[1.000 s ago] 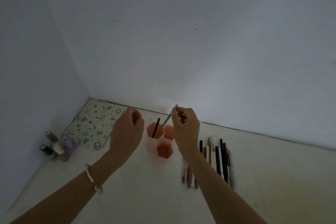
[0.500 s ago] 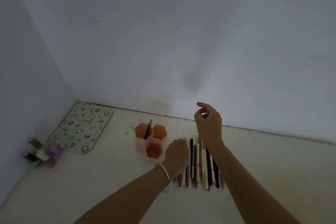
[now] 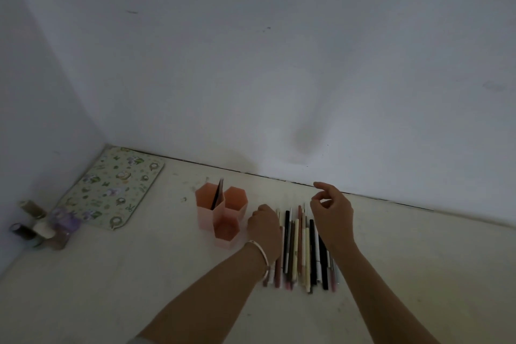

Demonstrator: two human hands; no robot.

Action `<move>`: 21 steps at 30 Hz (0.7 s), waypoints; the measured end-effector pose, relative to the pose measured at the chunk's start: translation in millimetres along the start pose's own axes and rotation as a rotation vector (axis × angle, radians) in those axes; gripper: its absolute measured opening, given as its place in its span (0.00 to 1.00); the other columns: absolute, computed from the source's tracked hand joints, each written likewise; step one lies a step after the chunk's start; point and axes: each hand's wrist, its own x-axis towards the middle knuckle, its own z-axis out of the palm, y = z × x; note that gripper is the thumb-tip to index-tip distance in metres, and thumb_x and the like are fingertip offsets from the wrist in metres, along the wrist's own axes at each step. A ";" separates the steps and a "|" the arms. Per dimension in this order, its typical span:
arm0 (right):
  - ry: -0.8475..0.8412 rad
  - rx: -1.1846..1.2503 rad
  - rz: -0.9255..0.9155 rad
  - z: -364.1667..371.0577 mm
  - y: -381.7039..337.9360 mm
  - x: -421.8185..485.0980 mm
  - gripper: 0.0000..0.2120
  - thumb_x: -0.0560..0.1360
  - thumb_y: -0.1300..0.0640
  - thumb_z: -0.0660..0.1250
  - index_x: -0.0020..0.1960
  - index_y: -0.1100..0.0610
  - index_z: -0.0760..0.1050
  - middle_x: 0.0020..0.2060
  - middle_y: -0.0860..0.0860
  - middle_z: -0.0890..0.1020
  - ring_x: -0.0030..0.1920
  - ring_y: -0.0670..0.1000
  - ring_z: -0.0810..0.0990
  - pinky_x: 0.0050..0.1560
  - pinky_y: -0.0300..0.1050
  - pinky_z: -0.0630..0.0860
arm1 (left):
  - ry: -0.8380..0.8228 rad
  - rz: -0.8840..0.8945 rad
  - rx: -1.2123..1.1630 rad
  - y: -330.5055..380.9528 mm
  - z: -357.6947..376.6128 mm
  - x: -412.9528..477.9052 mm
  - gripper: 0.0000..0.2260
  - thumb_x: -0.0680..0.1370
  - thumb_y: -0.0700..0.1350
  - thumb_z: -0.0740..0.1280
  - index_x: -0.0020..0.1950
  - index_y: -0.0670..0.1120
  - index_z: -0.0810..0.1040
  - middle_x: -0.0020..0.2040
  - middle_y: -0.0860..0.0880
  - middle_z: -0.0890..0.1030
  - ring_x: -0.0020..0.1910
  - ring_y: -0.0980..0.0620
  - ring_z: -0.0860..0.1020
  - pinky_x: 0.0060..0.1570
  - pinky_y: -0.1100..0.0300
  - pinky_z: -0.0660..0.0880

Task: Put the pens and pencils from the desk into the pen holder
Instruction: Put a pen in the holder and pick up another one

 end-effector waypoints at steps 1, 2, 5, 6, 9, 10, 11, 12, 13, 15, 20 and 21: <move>0.010 0.008 0.002 1.8 -0.2 1.6 0.15 0.74 0.67 0.64 0.57 0.54 0.78 0.36 0.46 0.79 0.23 0.39 0.72 0.26 0.28 0.69 | -0.013 0.075 -0.043 0.6 -10.0 0.7 0.11 0.79 0.37 0.62 0.61 0.39 0.71 0.57 0.43 0.78 0.55 0.47 0.79 0.52 0.58 0.75; 0.023 0.012 0.012 4.0 -0.7 3.7 0.15 0.74 0.67 0.63 0.57 0.54 0.78 0.36 0.46 0.79 0.22 0.40 0.72 0.25 0.28 0.68 | -0.014 0.132 -0.102 1.8 -24.3 0.2 0.11 0.78 0.36 0.62 0.60 0.40 0.71 0.57 0.43 0.77 0.55 0.46 0.78 0.53 0.57 0.74; -0.034 -0.118 0.078 19.8 -4.2 11.8 0.12 0.74 0.63 0.63 0.55 0.55 0.79 0.37 0.46 0.80 0.26 0.42 0.75 0.30 0.34 0.72 | 0.067 0.282 -0.267 -3.7 -84.0 1.2 0.08 0.76 0.38 0.66 0.55 0.42 0.75 0.52 0.46 0.76 0.49 0.49 0.78 0.47 0.60 0.75; -0.123 -0.217 0.103 27.4 -4.2 15.0 0.10 0.74 0.61 0.64 0.53 0.55 0.80 0.38 0.47 0.81 0.31 0.45 0.78 0.34 0.37 0.74 | 0.115 0.309 -0.333 -7.6 -103.4 1.7 0.08 0.75 0.40 0.68 0.54 0.43 0.76 0.50 0.48 0.76 0.47 0.51 0.78 0.45 0.63 0.74; -0.409 -0.464 0.170 61.7 -5.3 18.1 0.06 0.73 0.61 0.63 0.38 0.56 0.75 0.32 0.50 0.76 0.33 0.51 0.76 0.36 0.40 0.72 | 0.325 0.297 -0.459 -36.7 -155.3 0.9 0.10 0.74 0.41 0.69 0.55 0.45 0.78 0.46 0.51 0.73 0.41 0.56 0.74 0.38 0.71 0.65; -0.450 -0.561 0.177 70.8 -3.9 17.2 0.06 0.73 0.60 0.63 0.38 0.57 0.72 0.33 0.51 0.75 0.34 0.51 0.75 0.36 0.41 0.72 | 0.371 0.285 -0.494 -46.6 -164.7 0.9 0.10 0.74 0.41 0.69 0.55 0.45 0.78 0.46 0.51 0.73 0.41 0.57 0.73 0.38 0.72 0.65; -0.459 -0.656 0.161 79.9 -2.4 15.8 0.06 0.74 0.58 0.63 0.40 0.58 0.72 0.37 0.53 0.77 0.38 0.52 0.77 0.39 0.42 0.75 | 0.403 0.268 -0.528 -57.8 -171.4 0.6 0.10 0.74 0.41 0.68 0.55 0.45 0.79 0.46 0.51 0.74 0.41 0.56 0.73 0.39 0.72 0.67; -0.448 -0.732 0.128 87.1 0.0 14.1 0.07 0.75 0.56 0.63 0.43 0.60 0.74 0.42 0.55 0.79 0.43 0.54 0.79 0.44 0.44 0.77 | 0.429 0.254 -0.561 -67.4 -174.8 0.5 0.10 0.74 0.40 0.68 0.55 0.46 0.79 0.46 0.51 0.74 0.42 0.56 0.75 0.41 0.70 0.69; -0.432 -0.791 0.094 91.9 2.8 12.8 0.10 0.75 0.53 0.63 0.48 0.60 0.75 0.47 0.56 0.79 0.49 0.56 0.80 0.49 0.47 0.78 | 0.449 0.238 -0.589 -75.0 -177.0 -0.1 0.10 0.74 0.40 0.68 0.55 0.46 0.79 0.46 0.51 0.75 0.42 0.55 0.76 0.43 0.69 0.71; -0.418 -0.879 0.050 100.9 7.8 10.3 0.17 0.77 0.47 0.63 0.56 0.60 0.75 0.53 0.56 0.78 0.54 0.56 0.78 0.54 0.48 0.77 | 0.485 0.212 -0.618 -88.1 -177.9 -1.2 0.11 0.74 0.40 0.68 0.55 0.47 0.79 0.46 0.50 0.76 0.43 0.55 0.76 0.44 0.67 0.73; -0.403 -0.948 0.036 118.8 12.8 6.9 0.12 0.77 0.56 0.62 0.57 0.59 0.75 0.55 0.55 0.77 0.57 0.55 0.77 0.53 0.46 0.75 | 0.602 0.184 -0.658 -112.3 -183.5 -1.6 0.12 0.74 0.39 0.67 0.56 0.47 0.80 0.46 0.50 0.76 0.42 0.53 0.78 0.46 0.60 0.77; -0.397 -0.921 0.050 120.3 12.4 6.6 0.11 0.76 0.57 0.62 0.55 0.59 0.75 0.54 0.55 0.78 0.56 0.56 0.77 0.51 0.46 0.75 | 0.633 0.176 -0.659 -117.0 -186.0 -1.0 0.12 0.73 0.38 0.67 0.56 0.46 0.80 0.46 0.50 0.77 0.42 0.52 0.78 0.45 0.60 0.77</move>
